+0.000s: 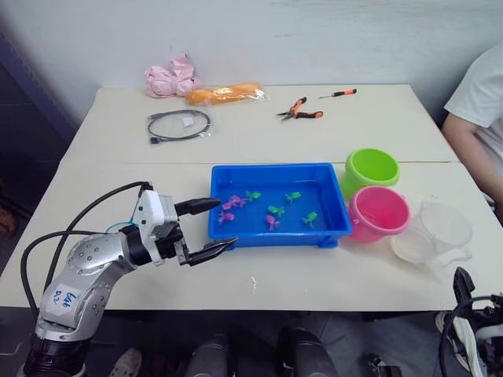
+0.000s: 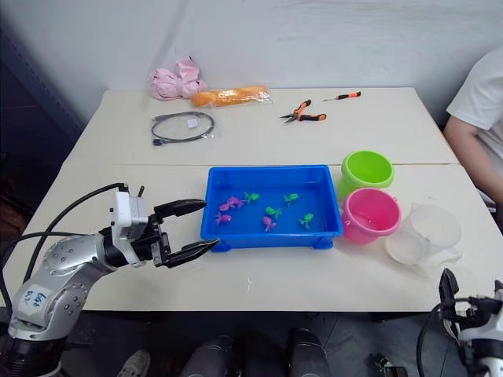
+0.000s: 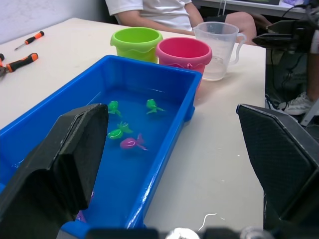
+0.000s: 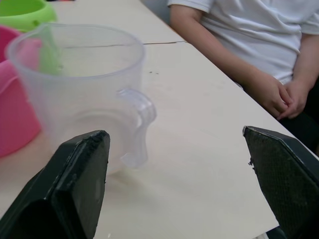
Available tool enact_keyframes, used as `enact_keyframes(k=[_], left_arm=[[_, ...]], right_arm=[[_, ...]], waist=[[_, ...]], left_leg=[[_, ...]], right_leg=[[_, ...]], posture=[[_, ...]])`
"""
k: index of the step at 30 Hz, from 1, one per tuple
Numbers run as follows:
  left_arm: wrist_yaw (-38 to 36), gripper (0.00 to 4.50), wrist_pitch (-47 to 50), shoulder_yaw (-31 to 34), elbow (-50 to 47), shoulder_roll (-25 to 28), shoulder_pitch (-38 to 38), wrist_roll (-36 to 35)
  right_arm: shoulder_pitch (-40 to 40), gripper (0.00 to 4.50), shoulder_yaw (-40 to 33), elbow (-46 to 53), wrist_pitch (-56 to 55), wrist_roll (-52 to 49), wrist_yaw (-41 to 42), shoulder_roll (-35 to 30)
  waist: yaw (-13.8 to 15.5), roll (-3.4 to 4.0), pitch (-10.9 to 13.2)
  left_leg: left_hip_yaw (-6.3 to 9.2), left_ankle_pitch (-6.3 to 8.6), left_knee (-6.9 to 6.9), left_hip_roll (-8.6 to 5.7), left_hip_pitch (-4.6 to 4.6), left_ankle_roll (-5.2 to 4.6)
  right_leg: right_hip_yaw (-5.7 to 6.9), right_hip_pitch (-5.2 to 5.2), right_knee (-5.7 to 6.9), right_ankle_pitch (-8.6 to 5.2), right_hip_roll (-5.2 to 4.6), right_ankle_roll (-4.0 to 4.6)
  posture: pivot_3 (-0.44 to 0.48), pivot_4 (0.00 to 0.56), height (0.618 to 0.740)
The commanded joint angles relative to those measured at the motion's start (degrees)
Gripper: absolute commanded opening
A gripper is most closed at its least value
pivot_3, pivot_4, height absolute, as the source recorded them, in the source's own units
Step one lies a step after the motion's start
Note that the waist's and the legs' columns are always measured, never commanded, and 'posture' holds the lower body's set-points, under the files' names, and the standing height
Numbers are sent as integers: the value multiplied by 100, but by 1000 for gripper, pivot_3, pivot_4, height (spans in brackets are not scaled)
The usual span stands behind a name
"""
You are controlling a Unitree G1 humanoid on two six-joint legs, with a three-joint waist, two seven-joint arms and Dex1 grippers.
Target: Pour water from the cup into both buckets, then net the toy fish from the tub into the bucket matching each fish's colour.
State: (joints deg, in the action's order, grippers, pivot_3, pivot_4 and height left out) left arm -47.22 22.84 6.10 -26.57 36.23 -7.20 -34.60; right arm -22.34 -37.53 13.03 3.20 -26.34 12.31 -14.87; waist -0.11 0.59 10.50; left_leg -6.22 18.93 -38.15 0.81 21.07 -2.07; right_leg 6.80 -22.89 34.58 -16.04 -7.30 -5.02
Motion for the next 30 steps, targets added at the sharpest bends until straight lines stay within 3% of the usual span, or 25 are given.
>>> enact_keyframes(k=[1,11,30], left_arm=[[-42,4415,123,20,-314,59,-20,-197],[88,4415,136,9,-552,4,210,-144],[20,4415,-3,-183,-277,-90,-200,-21]], right_arm=[[169,4500,-40,-34,159,-121,-34,-114],[678,4500,19,-399,476,231,-416,-277],[1668,4500,-84,-1371,372,118,-1005,-114]], waist=[[1,1,0],[2,1,0],[-11,0,0]], left_leg=[[-1,-1,0,0,0,-1],[-7,-3,0,-1,0,-5],[-31,-7,-1,-2,2,-8]], right_leg=[[-1,-2,4,-1,0,1],[-7,-4,8,-1,-1,1],[-29,-25,24,0,4,0]], posture=[[0,150,740],[0,150,740],[0,150,740]])
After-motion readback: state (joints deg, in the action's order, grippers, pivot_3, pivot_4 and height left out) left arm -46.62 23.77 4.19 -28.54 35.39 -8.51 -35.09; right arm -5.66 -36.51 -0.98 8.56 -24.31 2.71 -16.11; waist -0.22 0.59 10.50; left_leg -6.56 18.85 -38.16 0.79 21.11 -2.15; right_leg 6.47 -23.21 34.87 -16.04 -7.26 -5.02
